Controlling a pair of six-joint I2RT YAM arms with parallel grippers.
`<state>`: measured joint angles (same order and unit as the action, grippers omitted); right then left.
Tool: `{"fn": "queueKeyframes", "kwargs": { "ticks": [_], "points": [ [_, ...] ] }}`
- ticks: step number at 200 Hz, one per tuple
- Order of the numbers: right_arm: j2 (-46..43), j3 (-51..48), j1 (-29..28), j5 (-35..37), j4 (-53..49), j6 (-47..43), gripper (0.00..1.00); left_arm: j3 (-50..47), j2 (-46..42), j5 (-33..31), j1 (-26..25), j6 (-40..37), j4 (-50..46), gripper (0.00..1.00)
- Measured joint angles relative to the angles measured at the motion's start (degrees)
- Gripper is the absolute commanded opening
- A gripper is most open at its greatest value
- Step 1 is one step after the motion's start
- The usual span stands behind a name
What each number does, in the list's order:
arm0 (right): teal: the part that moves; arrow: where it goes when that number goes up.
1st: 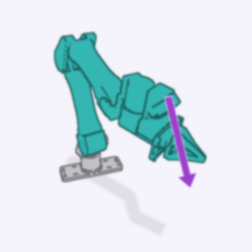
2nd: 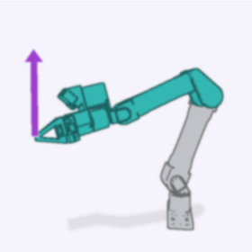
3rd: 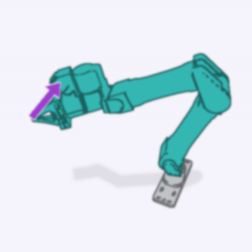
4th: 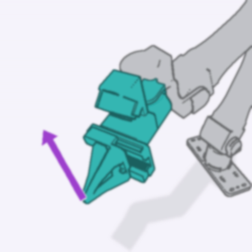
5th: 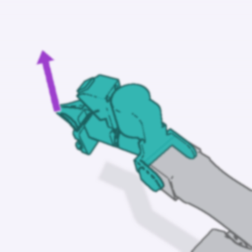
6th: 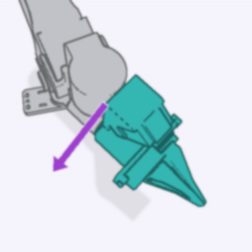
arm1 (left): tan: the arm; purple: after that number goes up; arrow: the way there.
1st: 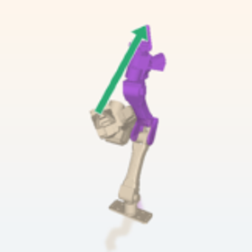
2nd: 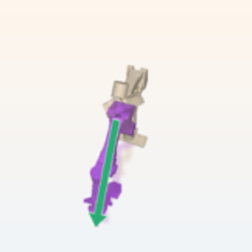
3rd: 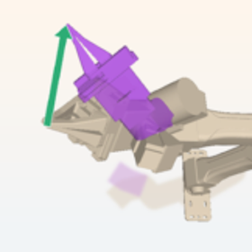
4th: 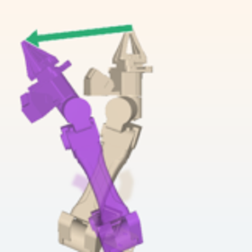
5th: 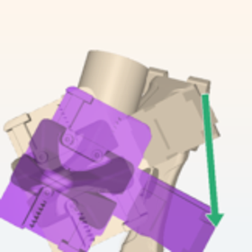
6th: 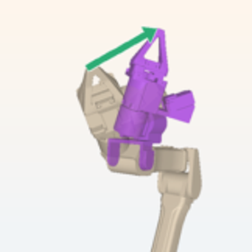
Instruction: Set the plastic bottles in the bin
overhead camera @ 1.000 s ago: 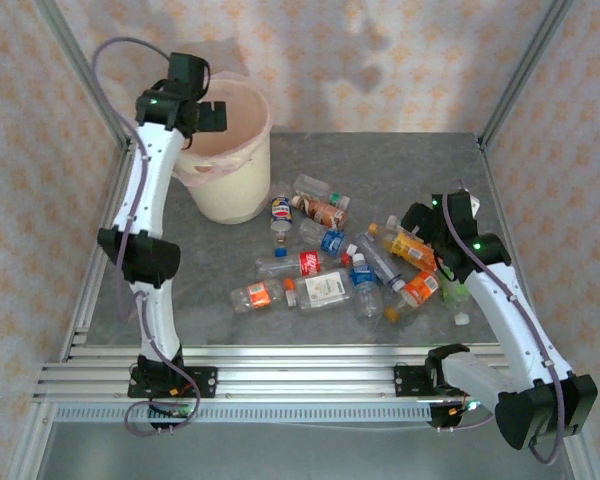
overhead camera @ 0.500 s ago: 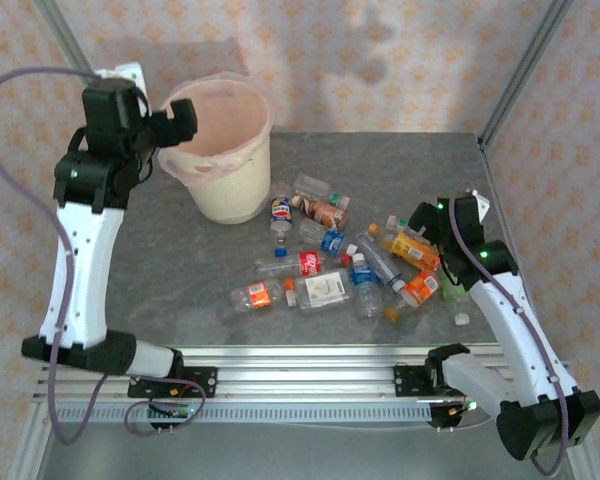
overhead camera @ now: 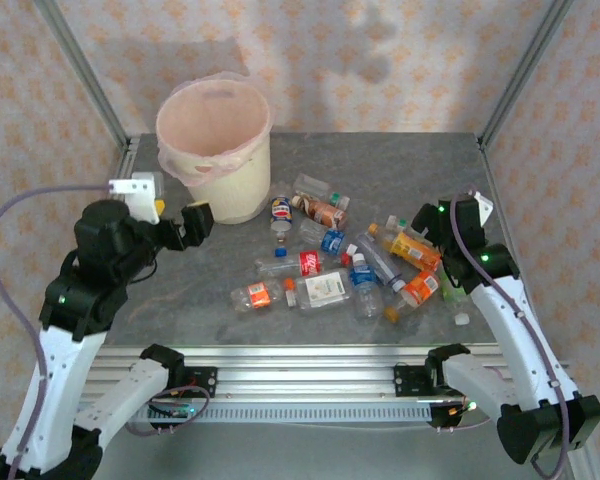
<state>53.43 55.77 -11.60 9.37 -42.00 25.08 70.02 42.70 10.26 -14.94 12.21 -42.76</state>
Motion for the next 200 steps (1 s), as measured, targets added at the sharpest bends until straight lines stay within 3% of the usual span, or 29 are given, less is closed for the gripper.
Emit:
{"fn": "queueKeyframes", "kwargs": {
  "ticks": [33, 120, 164, 200],
  "points": [
    [2.03, 0.00, 0.00, 0.35, 0.50, -0.02, 0.99, -5.99, -4.68, 0.09, -1.64, 1.46, -2.36, 1.00],
    [9.33, 0.02, 0.00, -0.31, 2.05, 1.53, 0.99, -23.12, -3.85, 0.70, -9.53, 10.67, -2.89, 0.99],
    [11.69, 0.02, 0.00, -1.03, 2.32, 2.19, 0.99, -24.11, 3.74, -2.67, -19.58, 8.79, -2.67, 1.00],
    [11.67, 0.02, 0.00, -1.44, 2.60, 2.21, 0.99, -23.65, 16.02, -8.92, -27.74, 5.86, -2.16, 1.00]
  ]
}}
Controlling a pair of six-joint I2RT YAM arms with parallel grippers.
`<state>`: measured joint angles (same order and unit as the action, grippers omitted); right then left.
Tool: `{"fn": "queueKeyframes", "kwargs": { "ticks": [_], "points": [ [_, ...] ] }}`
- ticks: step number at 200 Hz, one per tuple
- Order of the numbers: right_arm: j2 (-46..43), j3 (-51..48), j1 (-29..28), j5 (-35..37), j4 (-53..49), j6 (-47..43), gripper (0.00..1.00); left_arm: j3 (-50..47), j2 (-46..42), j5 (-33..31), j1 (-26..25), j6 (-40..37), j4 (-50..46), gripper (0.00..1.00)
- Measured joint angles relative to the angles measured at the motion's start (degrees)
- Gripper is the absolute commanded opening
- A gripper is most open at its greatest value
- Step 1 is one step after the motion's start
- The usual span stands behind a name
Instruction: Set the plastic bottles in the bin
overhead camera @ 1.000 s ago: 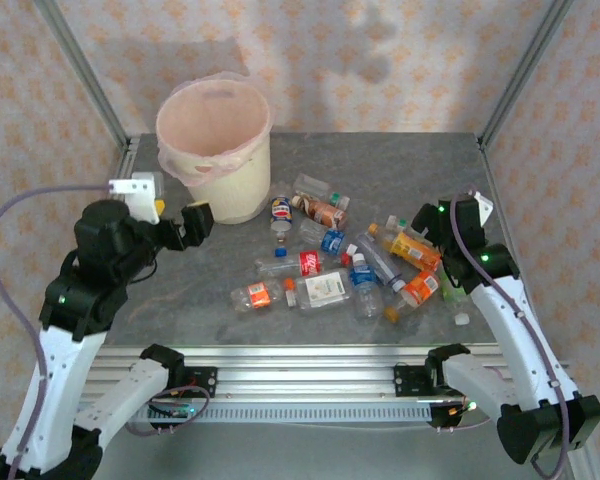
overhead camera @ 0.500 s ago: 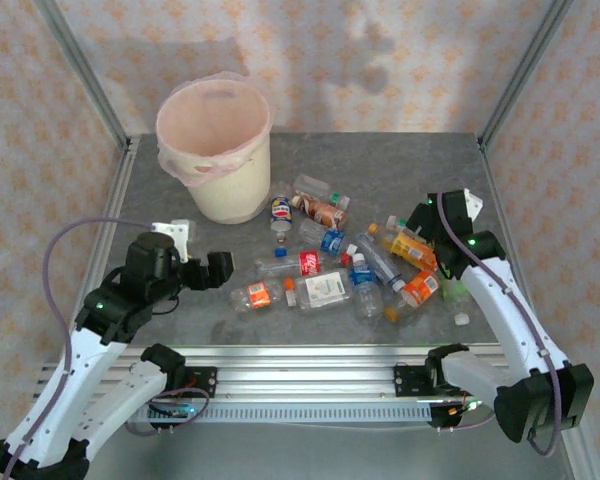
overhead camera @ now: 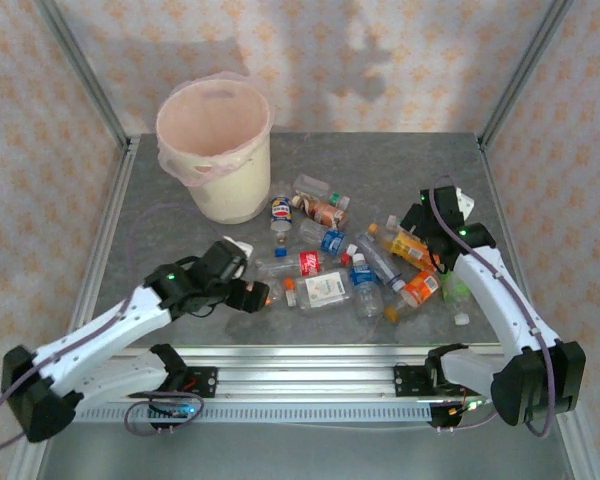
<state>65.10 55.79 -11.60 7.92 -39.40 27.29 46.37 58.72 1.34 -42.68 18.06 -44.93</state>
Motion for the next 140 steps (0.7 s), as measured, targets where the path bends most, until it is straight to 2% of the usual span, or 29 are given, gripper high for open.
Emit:
{"fn": "queueKeyframes", "kwargs": {
  "ticks": [21, 51, 140],
  "points": [
    [0.00, 0.00, 0.00, 0.00, 0.00, -0.02, 0.99, 1.33, 7.19, -4.17, -2.82, -1.16, 0.26, 1.00],
    [0.00, 0.00, 0.00, 0.00, 0.00, -0.02, 0.99, 1.97, 12.50, -8.15, -3.85, -2.93, 1.03, 1.00],
    [-0.02, -0.37, 0.00, 0.02, 0.44, -0.02, 0.99, 3.06, 21.99, -10.73, -3.85, -6.71, 4.55, 1.00]
  ]
}}
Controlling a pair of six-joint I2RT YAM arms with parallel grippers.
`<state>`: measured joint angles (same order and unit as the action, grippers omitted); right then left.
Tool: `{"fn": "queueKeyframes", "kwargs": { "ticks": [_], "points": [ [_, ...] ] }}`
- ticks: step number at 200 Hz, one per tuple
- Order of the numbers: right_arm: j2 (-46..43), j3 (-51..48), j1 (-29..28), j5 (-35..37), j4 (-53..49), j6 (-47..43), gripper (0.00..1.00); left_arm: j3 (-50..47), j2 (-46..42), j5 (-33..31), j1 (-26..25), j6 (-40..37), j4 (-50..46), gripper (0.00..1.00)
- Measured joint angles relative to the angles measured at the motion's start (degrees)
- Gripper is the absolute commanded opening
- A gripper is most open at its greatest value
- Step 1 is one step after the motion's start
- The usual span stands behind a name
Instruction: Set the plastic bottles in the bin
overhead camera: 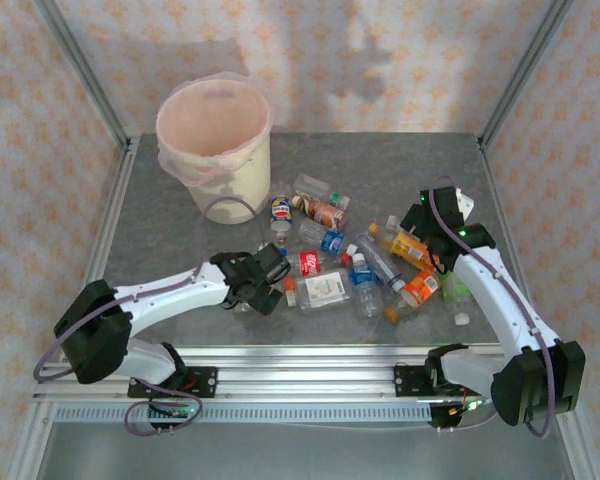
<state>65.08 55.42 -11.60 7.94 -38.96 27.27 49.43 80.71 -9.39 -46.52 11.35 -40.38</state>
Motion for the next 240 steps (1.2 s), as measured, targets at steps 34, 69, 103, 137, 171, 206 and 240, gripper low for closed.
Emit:
{"fn": "queueKeyframes", "kwargs": {
  "ticks": [34, 69, 103, 137, 171, 206, 240],
  "points": [
    [-0.66, -0.61, 0.00, 0.02, -0.02, 0.00, 0.99, 0.79, 1.68, 1.33, 0.00, 0.11, 0.59, 1.00],
    [-0.96, -0.81, 0.00, 0.02, 0.00, 0.00, 0.99, 0.79, 4.46, 2.01, 0.00, 1.55, 0.81, 1.00],
    [-0.96, -0.81, 0.00, 0.02, -0.02, 0.00, 0.99, 1.01, 7.45, 1.77, 0.02, 3.80, 0.76, 1.00],
    [-0.96, -0.85, 0.00, 0.02, -0.02, 0.00, 0.99, 2.08, 9.90, 0.24, 0.00, 6.01, 0.26, 1.00],
    [-0.98, -0.87, 0.00, 0.04, -0.02, 0.00, 0.99, 2.40, 11.21, -0.57, 0.00, 7.26, -0.15, 0.99],
    [-1.09, -0.90, 0.00, 0.04, -0.02, 0.00, 0.99, 2.43, 11.34, -0.70, 0.00, 7.82, -0.55, 0.79],
    [-1.09, -0.90, 0.00, 0.07, -0.02, 0.00, 0.99, 2.58, 11.19, -0.74, 0.02, 7.85, -0.98, 0.62]
  ]
}}
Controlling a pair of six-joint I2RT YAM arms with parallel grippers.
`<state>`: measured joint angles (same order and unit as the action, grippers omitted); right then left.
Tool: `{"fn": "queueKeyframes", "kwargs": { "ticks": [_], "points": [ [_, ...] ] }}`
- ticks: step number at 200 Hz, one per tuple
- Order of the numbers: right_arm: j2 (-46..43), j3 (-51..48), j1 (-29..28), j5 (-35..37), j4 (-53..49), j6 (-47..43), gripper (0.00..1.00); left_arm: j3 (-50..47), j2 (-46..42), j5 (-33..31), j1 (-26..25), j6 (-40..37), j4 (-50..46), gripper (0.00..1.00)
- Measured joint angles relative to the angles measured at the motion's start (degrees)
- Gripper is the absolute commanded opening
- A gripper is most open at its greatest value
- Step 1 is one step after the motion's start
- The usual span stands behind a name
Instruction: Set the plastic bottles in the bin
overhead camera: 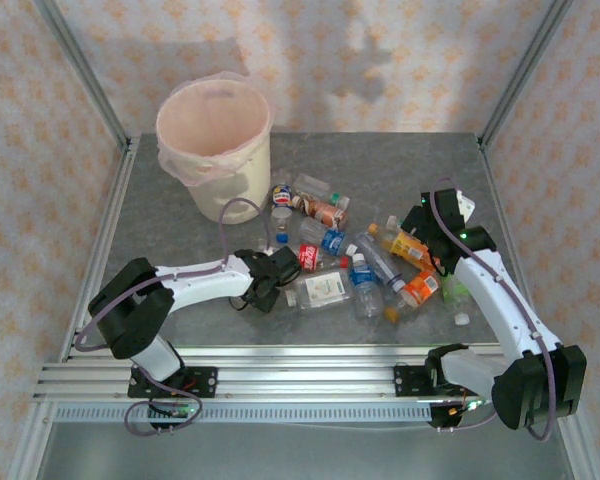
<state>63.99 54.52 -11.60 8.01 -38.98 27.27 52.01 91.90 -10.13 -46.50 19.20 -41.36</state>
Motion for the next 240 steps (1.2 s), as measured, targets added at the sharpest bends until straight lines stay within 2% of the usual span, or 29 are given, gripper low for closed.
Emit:
{"fn": "queueKeyframes", "kwargs": {
  "ticks": [67, 84, 122, 145, 240],
  "points": [
    [0.02, 0.00, 0.00, 0.00, 0.00, 0.02, 0.99, 0.02, -4.09, 0.90, -0.02, -0.15, -0.96, 0.35],
    [0.02, 0.00, 0.00, 0.00, 0.00, 0.02, 0.99, 0.04, -5.79, 1.14, -0.02, -0.15, -1.33, 0.34],
    [0.02, 0.00, 0.00, 0.00, 0.00, 0.04, 0.99, 0.96, -9.35, 2.03, -0.02, -0.15, -2.99, 0.23],
    [0.02, 0.00, 0.00, 0.02, 0.00, 0.20, 0.99, 2.43, -12.35, 2.27, -0.02, -0.13, -4.37, 0.20],
    [-1.01, -0.22, 0.00, 0.15, 0.04, 0.44, 0.99, 9.38, -25.07, 2.84, -0.02, 0.31, -7.10, 0.20]
  ]
}}
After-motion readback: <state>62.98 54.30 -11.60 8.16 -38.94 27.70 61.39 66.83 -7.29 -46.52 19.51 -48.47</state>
